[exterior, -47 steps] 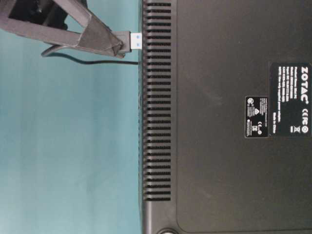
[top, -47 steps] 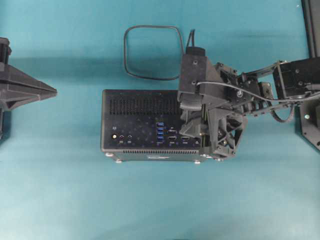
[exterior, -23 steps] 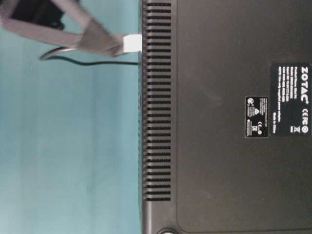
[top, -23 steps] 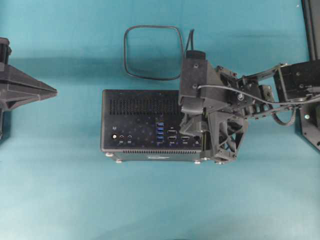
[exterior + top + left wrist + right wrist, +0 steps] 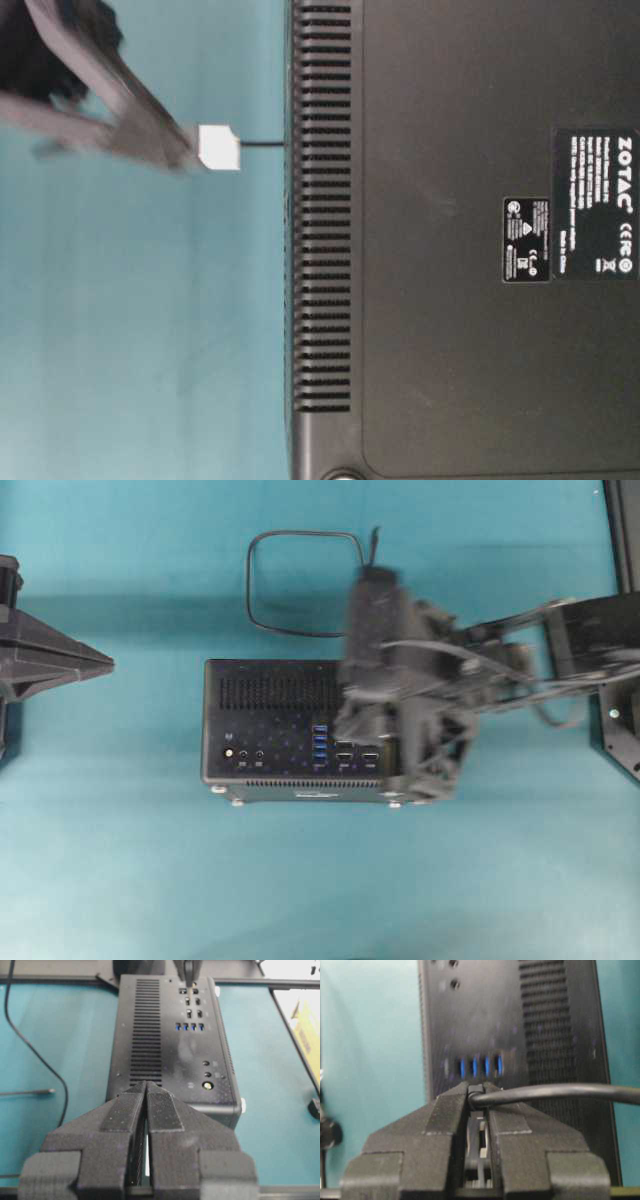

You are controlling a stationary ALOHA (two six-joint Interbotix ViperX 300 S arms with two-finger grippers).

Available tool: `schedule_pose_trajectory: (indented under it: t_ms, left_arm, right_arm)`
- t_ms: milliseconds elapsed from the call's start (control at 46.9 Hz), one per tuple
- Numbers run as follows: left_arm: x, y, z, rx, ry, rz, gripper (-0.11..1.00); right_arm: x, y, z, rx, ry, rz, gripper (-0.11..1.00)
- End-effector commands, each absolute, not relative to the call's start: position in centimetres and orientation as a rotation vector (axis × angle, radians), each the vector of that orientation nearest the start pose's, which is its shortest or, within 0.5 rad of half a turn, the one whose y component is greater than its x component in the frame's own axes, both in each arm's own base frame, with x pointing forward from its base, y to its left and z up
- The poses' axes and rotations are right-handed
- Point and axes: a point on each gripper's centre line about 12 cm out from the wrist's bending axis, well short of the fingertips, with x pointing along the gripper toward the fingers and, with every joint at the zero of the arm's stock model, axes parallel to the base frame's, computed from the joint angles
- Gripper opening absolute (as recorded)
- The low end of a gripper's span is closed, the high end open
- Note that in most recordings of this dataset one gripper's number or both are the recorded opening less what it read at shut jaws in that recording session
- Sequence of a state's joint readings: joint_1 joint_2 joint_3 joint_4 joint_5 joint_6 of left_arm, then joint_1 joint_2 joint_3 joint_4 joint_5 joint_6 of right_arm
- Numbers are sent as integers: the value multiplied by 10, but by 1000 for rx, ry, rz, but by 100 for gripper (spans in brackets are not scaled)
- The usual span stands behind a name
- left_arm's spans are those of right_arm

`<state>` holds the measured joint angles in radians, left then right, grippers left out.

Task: Insert the USB into the PC box with both arms.
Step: 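Pull the USB plug out of its current port with the right gripper, then carry the plug left and align it with a blue USB port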

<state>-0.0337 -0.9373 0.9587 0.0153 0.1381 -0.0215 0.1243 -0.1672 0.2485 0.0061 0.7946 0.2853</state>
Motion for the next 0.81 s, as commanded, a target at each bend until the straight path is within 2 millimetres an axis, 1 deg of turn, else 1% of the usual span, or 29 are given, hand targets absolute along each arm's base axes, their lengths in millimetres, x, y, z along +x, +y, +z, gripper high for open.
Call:
schedule_pose_trajectory:
  t_ms: [0, 192, 789]
  left_arm:
    - [211, -7, 335, -1, 137, -30, 0]
    - [211, -7, 336, -2, 135, -30, 0]
    - [211, -7, 337, -3, 126, -30, 0]
  right_arm:
    - [389, 43, 331, 225, 854, -21, 11]
    - [398, 40, 327, 195, 874, -37, 11]
    - [402, 36, 314, 141, 905, -57, 11]
